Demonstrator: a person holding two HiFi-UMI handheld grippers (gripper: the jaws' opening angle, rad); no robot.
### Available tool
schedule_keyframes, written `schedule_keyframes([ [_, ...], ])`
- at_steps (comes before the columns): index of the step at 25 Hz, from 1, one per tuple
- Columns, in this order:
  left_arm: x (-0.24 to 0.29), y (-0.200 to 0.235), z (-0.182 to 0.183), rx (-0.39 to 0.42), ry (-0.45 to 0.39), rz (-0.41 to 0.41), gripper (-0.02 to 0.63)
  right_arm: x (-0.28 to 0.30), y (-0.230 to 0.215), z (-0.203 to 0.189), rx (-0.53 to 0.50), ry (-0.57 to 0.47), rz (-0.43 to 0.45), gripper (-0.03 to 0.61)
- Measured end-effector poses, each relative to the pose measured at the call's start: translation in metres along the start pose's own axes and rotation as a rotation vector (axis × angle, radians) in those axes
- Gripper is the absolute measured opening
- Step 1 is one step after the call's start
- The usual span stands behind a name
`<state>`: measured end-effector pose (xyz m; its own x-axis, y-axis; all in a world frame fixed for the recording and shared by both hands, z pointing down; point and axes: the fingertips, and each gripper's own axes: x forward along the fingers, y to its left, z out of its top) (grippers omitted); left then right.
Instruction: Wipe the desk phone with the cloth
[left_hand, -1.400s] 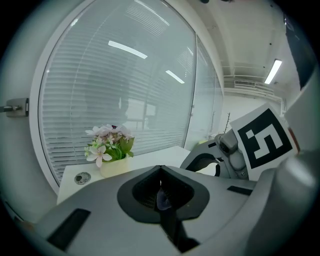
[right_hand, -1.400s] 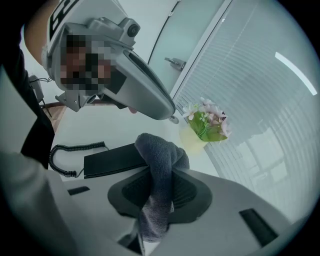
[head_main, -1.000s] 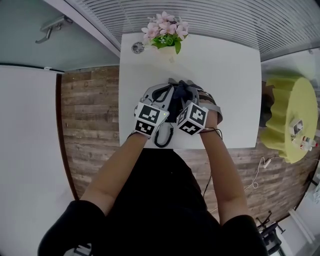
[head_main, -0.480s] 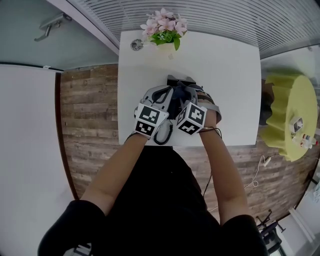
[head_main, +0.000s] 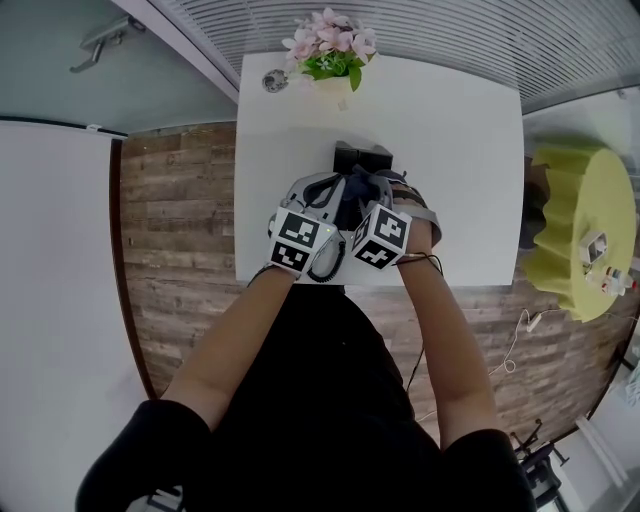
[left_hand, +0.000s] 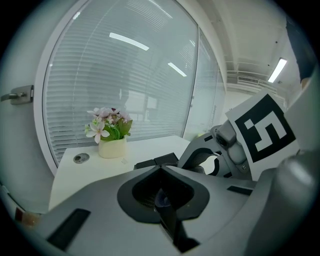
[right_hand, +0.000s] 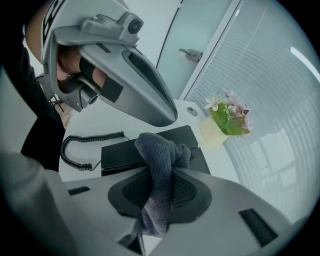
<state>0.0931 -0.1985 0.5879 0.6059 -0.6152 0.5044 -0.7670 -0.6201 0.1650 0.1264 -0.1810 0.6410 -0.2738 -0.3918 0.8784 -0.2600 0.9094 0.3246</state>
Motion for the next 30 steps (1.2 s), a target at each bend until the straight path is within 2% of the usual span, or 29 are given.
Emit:
schedule_keyframes([
  [30,-0.021,-0.032,-0.063,-0.022,0.083,0.009,0.009,0.0,0.075,-0.018,-0.02,0.016,0.092,0.092],
])
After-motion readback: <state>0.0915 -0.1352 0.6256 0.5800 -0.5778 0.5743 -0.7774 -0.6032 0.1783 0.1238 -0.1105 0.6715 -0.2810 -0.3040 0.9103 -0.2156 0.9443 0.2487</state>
